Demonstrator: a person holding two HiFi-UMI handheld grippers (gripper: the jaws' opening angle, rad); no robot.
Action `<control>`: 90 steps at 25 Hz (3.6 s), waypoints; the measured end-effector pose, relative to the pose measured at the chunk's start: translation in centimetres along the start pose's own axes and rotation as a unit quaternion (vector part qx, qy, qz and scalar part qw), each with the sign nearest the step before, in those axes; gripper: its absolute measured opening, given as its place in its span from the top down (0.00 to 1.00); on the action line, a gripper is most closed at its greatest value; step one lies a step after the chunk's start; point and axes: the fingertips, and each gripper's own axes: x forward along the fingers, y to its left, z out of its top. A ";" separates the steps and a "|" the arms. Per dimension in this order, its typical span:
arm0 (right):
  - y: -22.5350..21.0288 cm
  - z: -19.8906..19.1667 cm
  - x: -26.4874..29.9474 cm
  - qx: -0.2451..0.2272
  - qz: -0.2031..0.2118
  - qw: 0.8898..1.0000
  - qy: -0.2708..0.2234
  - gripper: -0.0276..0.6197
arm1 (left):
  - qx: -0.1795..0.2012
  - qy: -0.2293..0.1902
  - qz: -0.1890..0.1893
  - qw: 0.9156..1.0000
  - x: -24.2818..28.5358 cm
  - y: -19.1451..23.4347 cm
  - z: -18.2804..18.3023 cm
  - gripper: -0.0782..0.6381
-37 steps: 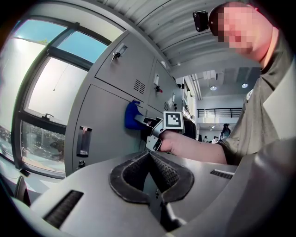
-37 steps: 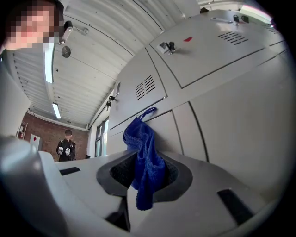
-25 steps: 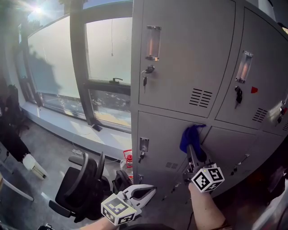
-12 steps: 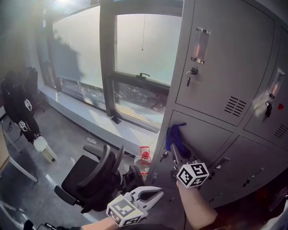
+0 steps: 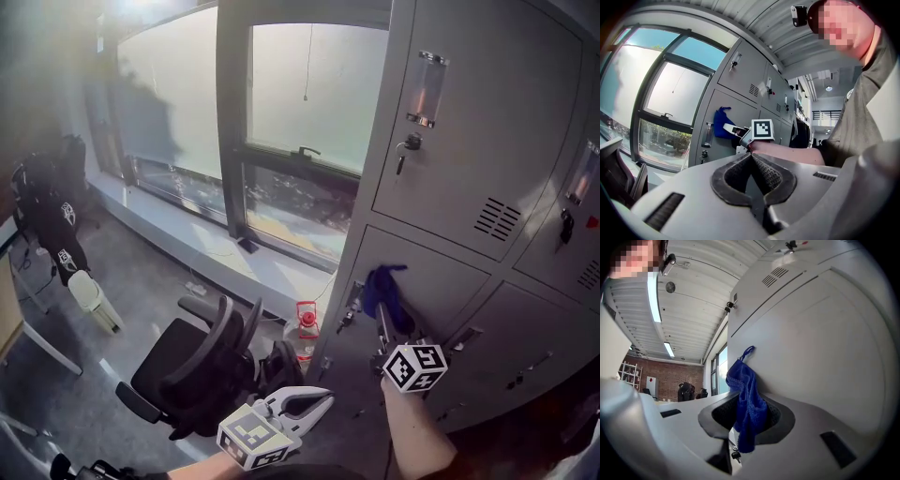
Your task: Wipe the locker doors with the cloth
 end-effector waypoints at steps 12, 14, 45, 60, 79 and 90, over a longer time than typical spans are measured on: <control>-9.8 1.4 -10.8 -0.015 -0.115 0.993 -0.008 0.84 | 0.008 0.012 -0.055 0.998 4.3 -2.6 -0.1 0.88; -10.8 1.5 -12.0 -0.014 -0.130 0.991 -0.009 0.84 | 0.009 0.015 -0.064 0.998 4.8 -3.2 -0.2 0.88; 0.2 -6.6 1.1 -0.012 -0.005 0.998 0.059 0.84 | -0.020 0.023 0.037 0.999 -3.0 -0.1 -1.8 0.88; -10.8 -5.6 -11.1 -0.004 -0.124 0.991 0.054 0.84 | 0.014 0.043 -0.049 0.998 4.0 -4.9 -1.7 0.88; -2.1 -11.8 -2.8 0.015 -0.020 0.995 0.097 0.84 | 0.005 0.043 0.007 0.999 1.2 -2.1 -2.0 0.88; -3.4 -14.1 -1.6 0.029 -0.028 0.993 0.108 0.84 | -0.008 0.051 0.036 0.998 -0.1 -0.8 -2.6 0.88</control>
